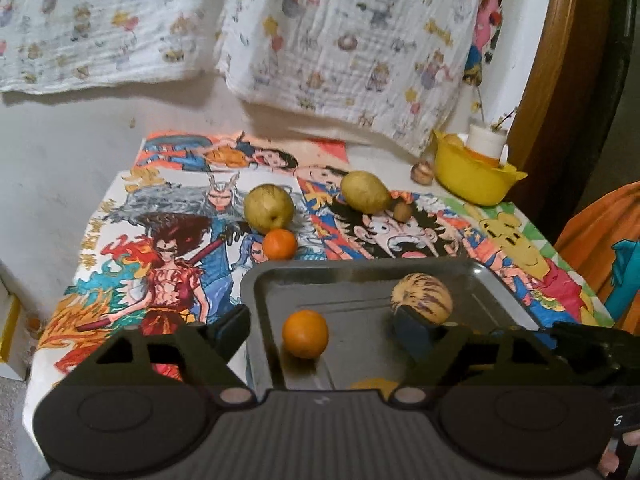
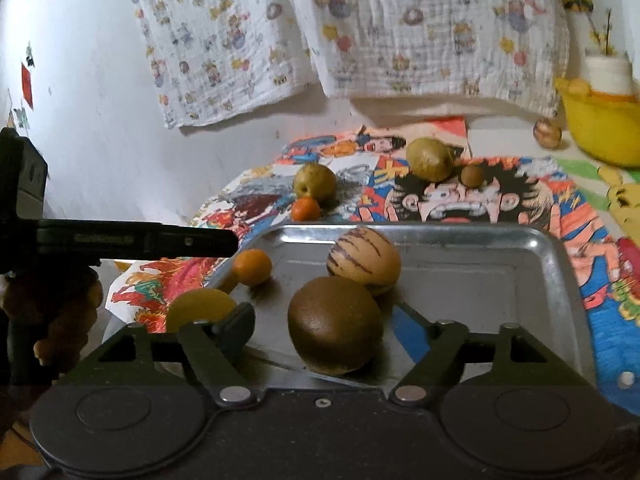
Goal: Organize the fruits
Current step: 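Lower the kiwi into the tray with the right tool while the left tool releases the tangerine there, then move both open tools back toward the pears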
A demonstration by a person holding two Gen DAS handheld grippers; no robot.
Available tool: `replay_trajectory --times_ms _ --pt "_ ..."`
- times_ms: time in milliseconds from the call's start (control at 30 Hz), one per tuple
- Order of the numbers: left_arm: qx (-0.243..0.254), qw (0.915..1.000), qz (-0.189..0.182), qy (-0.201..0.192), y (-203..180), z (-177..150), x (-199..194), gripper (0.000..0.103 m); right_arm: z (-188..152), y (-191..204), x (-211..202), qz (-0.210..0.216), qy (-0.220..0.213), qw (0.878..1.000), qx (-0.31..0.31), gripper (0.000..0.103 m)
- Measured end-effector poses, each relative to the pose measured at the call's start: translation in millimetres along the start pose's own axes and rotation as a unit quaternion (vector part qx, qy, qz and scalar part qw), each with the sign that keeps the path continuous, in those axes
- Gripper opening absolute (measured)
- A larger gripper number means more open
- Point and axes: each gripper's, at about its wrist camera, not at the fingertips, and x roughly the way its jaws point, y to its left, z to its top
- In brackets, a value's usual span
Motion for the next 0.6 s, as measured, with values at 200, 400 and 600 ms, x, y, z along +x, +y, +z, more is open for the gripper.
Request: replay_trajectory --times_ms 200,400,600 --pt "0.001 0.9988 0.019 -0.046 -8.0 -12.6 -34.2 0.102 -7.1 14.4 -26.9 -0.005 -0.028 0.999 -0.034 0.095" --pt "0.015 0.9984 0.019 -0.050 -17.1 -34.2 -52.2 0.102 -17.3 26.5 -49.6 -0.012 -0.050 0.996 -0.073 0.102" --pt "0.052 0.9985 0.008 -0.017 -23.1 -61.0 -56.7 0.102 -32.2 18.2 -56.1 -0.032 -0.017 0.997 -0.065 0.102"
